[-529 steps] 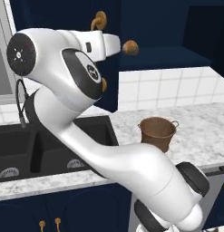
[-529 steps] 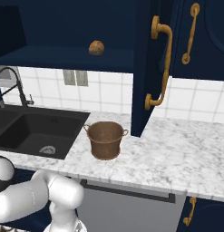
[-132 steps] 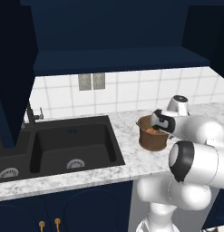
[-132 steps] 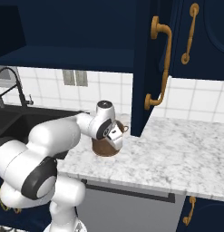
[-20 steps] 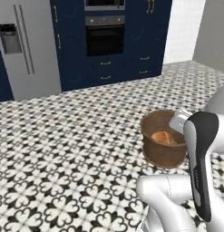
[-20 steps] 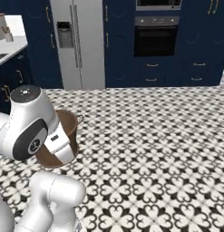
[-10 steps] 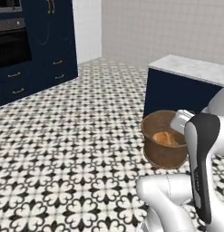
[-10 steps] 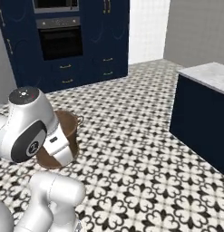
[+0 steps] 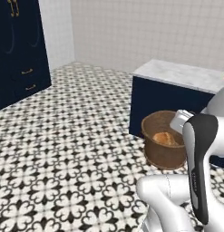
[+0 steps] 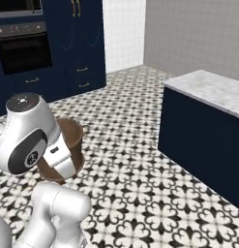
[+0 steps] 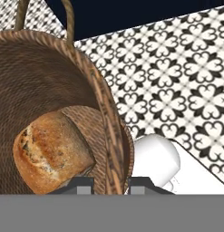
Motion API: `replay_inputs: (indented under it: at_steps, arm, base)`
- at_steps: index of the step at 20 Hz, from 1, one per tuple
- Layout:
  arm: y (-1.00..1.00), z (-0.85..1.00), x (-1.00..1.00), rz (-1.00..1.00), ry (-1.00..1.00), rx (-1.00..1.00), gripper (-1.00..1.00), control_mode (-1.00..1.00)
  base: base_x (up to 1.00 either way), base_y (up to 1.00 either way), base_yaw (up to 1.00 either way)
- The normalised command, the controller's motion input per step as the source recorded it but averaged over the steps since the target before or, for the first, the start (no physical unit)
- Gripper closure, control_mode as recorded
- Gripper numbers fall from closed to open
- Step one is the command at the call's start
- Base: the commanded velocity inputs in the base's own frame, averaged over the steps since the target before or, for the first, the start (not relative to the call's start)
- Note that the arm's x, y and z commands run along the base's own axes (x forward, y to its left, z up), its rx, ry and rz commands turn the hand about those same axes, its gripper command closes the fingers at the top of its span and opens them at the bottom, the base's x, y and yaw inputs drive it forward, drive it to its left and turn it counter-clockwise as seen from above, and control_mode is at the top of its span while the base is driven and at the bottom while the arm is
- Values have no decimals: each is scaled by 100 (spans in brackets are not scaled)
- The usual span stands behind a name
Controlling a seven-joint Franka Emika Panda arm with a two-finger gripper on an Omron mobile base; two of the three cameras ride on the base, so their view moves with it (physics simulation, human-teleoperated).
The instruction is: Open the cabinet, pick up the bread from the cabinet and place it in the basket. Then move the basket to the dining counter.
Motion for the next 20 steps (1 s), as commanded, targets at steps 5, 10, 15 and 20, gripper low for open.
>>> replay_inputs:
  at_steps: [5,10,15,20]
  arm:
    - [0,0,0,0,0,0,100,100]
    - [0,0,0,0,0,0,100,100]
    - [0,0,0,0,0,0,100,100]
    - [0,0,0,0,0,0,100,100]
  base:
    - [100,0,-35]
    - [100,0,-30]
    - [100,2,-28]
    - [100,42,-40]
